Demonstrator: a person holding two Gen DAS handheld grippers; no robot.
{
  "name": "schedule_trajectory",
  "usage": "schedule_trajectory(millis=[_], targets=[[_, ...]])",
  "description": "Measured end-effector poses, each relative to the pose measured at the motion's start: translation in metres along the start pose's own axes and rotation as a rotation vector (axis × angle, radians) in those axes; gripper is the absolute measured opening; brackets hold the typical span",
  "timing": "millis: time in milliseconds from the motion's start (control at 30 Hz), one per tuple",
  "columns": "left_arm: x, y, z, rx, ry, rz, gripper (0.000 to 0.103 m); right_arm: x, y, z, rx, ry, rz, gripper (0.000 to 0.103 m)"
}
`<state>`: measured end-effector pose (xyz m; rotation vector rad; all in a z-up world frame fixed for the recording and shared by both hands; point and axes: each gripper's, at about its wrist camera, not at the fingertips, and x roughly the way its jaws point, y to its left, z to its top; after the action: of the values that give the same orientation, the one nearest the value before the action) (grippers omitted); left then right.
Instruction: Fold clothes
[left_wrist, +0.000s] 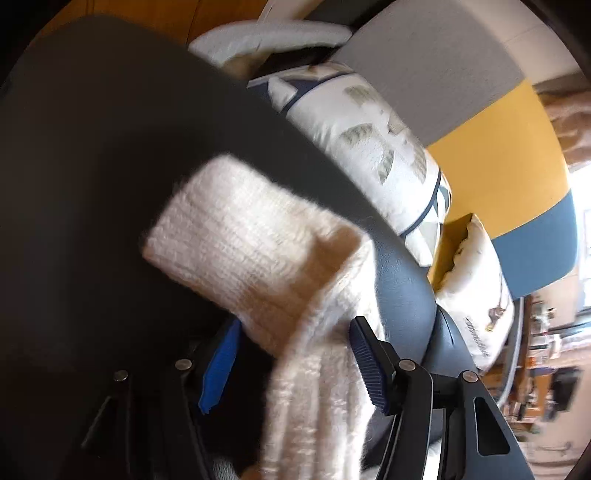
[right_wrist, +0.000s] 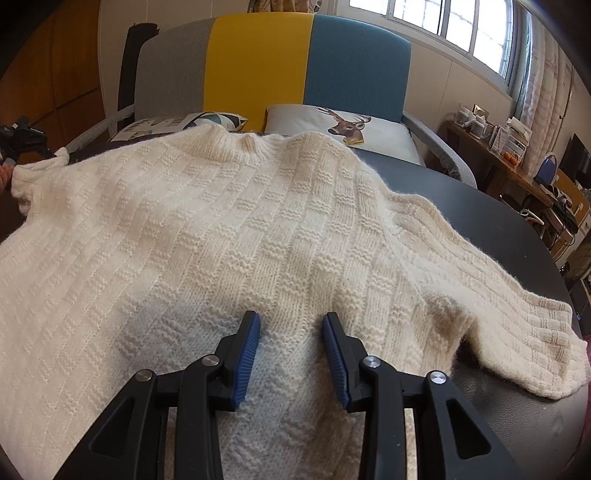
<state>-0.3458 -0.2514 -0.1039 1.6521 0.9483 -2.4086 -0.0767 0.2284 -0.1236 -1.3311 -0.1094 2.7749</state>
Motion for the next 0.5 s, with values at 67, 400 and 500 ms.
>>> schedule_trajectory(millis=[67, 400, 500], targets=[[-0.01, -0.013, 0.0, 0.031, -0.011, -0.096, 0.012, 0.0, 0.0, 0.0, -0.003, 0.001, -0.002, 0.036], [-0.131, 0.036, -0.01, 0.033, -0.313, -0.466, 0.012, 0.0, 0.001, 0.0, -0.009, 0.002, -0.008, 0.036], [-0.135, 0.085, -0.029, -0.011, -0.354, -0.355, 0.012, 0.0, 0.001, 0.001, -0.009, 0.002, -0.007, 0.036]])
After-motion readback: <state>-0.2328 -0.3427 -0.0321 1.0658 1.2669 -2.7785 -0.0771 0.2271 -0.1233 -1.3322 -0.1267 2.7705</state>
